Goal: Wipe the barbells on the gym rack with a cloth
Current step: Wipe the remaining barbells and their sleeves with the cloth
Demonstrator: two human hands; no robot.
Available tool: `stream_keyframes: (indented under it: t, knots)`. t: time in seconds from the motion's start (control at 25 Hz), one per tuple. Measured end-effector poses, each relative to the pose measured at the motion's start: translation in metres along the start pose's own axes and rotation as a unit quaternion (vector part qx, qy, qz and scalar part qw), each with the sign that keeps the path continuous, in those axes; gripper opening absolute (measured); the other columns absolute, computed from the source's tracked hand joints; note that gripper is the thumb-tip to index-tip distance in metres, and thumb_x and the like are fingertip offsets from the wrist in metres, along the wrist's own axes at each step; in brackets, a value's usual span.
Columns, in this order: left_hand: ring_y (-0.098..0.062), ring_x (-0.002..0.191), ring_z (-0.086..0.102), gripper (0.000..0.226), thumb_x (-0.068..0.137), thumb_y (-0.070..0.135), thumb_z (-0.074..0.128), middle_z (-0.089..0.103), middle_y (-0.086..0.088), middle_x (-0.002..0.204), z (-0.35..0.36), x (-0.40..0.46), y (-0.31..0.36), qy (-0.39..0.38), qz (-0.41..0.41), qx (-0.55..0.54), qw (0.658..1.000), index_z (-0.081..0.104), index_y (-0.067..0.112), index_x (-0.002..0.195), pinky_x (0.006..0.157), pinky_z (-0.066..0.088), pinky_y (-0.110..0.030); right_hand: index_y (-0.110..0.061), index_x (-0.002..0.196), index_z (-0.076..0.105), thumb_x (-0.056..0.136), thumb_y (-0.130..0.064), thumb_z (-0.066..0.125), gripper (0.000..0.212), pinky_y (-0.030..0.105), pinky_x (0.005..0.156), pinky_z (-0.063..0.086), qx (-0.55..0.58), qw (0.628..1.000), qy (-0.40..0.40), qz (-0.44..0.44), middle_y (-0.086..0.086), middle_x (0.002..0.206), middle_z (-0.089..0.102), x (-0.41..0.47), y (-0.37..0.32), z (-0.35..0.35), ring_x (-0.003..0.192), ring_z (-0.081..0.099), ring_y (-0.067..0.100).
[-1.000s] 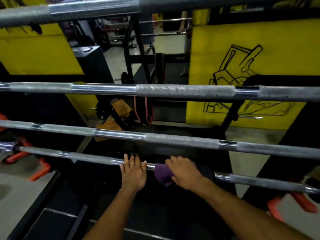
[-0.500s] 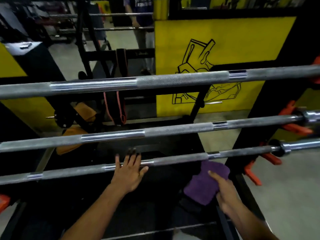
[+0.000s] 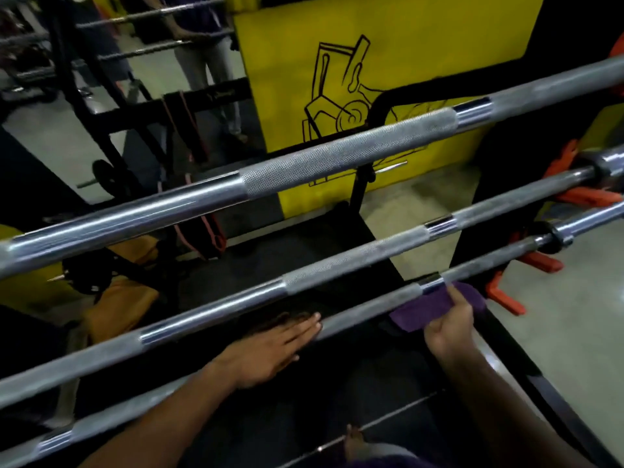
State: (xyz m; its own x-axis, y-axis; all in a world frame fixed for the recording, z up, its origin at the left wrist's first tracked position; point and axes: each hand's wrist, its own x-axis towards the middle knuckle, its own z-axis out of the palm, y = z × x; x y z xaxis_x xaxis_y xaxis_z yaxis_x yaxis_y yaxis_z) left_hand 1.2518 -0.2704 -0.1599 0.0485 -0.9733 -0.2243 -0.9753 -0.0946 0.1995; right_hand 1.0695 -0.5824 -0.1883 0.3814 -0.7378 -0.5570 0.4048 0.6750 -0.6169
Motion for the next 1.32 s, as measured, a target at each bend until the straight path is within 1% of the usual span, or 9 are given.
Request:
stream_keyframes:
  t: [0.12, 0.2, 0.28, 0.52, 0.64, 0.8, 1.08, 1.2, 1.32]
  knots:
    - [-0.009, 0.154, -0.007, 0.064, 0.108, 0.033, 0.034, -0.009, 0.006, 0.168, 0.002, 0.002, 0.0, 0.02, 0.019, -0.021, 0.999, 0.001, 0.02, 0.161, 0.126, 0.0, -0.034, -0.016, 0.093, 0.06, 0.102, -0.022, 0.043, 0.021, 0.028, 0.068, 0.051, 0.028, 0.999, 0.034, -0.001, -0.002, 0.074, 0.071, -0.007, -0.008, 0.025, 0.067, 0.069, 0.012]
    - [-0.01, 0.154, -0.005, 0.064, 0.108, 0.034, 0.037, -0.005, 0.004, 0.169, 0.004, 0.002, -0.004, 0.037, 0.036, -0.028, 0.998, 0.006, 0.017, 0.161, 0.126, 0.002, -0.032, -0.018, 0.085, 0.058, 0.101, -0.023, 0.043, 0.022, 0.026, 0.061, 0.05, 0.037, 0.997, 0.065, -0.003, -0.002, 0.072, 0.066, -0.019, -0.001, 0.038, 0.056, 0.066, 0.01]
    - [-0.01, 0.155, -0.003, 0.065, 0.108, 0.035, 0.039, -0.004, 0.003, 0.169, 0.006, 0.0, -0.007, 0.054, 0.048, -0.023, 0.997, 0.008, 0.016, 0.161, 0.126, 0.003, -0.03, -0.02, 0.085, 0.057, 0.099, -0.024, 0.046, 0.018, 0.023, 0.055, 0.049, 0.021, 0.997, 0.071, 0.01, -0.002, 0.075, 0.061, -0.038, 0.025, 0.042, 0.057, 0.063, 0.011]
    - [-0.012, 0.154, -0.007, 0.065, 0.108, 0.038, 0.034, -0.004, 0.001, 0.168, 0.005, -0.018, -0.009, 0.058, 0.098, -0.012, 0.993, 0.006, 0.014, 0.161, 0.125, 0.001, -0.031, -0.01, 0.105, 0.062, 0.096, -0.018, 0.049, 0.018, 0.035, 0.072, 0.052, 0.008, 0.999, 0.045, 0.019, 0.008, 0.087, 0.069, -0.076, 0.077, 0.046, 0.082, 0.065, 0.023]
    - [-0.016, 0.155, 0.0, 0.066, 0.106, 0.04, 0.035, 0.006, -0.005, 0.168, 0.017, -0.054, -0.025, 0.069, 0.135, 0.049, 0.987, 0.01, 0.013, 0.161, 0.123, 0.007, -0.041, -0.011, 0.096, 0.065, 0.096, -0.021, 0.045, 0.022, 0.032, 0.07, 0.054, -0.005, 0.997, 0.063, -0.038, 0.003, 0.076, 0.073, -0.061, 0.047, 0.045, 0.076, 0.068, 0.021]
    - [-0.015, 0.155, -0.001, 0.065, 0.106, 0.036, 0.038, 0.007, -0.003, 0.168, 0.021, -0.069, -0.036, 0.079, 0.132, 0.048, 0.987, 0.01, 0.013, 0.161, 0.124, 0.011, -0.039, -0.018, 0.078, 0.054, 0.1, -0.021, 0.039, 0.027, 0.02, 0.051, 0.051, 0.011, 0.992, 0.085, -0.088, -0.006, 0.053, 0.065, -0.059, 0.014, 0.059, 0.063, 0.063, 0.015]
    - [-0.015, 0.155, 0.0, 0.063, 0.107, 0.032, 0.039, 0.006, -0.003, 0.169, 0.025, -0.068, -0.035, 0.075, 0.134, 0.022, 0.988, 0.013, 0.011, 0.16, 0.126, 0.011, -0.038, -0.017, 0.075, 0.051, 0.097, -0.02, 0.042, 0.024, 0.028, 0.06, 0.049, 0.057, 0.994, 0.094, -0.013, -0.001, 0.05, 0.063, -0.12, 0.114, 0.071, 0.059, 0.063, 0.018]
    - [-0.014, 0.155, -0.001, 0.064, 0.106, 0.031, 0.04, 0.004, -0.001, 0.169, 0.026, -0.068, -0.036, 0.076, 0.133, 0.027, 0.988, 0.011, 0.013, 0.161, 0.125, 0.011, -0.037, -0.014, 0.079, 0.056, 0.095, -0.017, 0.045, 0.019, 0.03, 0.065, 0.051, 0.045, 0.994, 0.095, 0.006, 0.001, 0.058, 0.068, -0.13, 0.127, 0.066, 0.069, 0.063, 0.02]
    - [-0.013, 0.155, -0.002, 0.064, 0.106, 0.032, 0.037, 0.004, -0.001, 0.169, 0.024, -0.068, -0.036, 0.073, 0.128, 0.024, 0.989, 0.01, 0.014, 0.161, 0.125, 0.01, -0.037, -0.007, 0.111, 0.067, 0.083, -0.027, 0.054, 0.036, 0.029, 0.066, 0.058, 0.007, 0.995, 0.096, 0.002, 0.011, 0.099, 0.075, -0.111, 0.115, 0.053, 0.097, 0.07, 0.029]
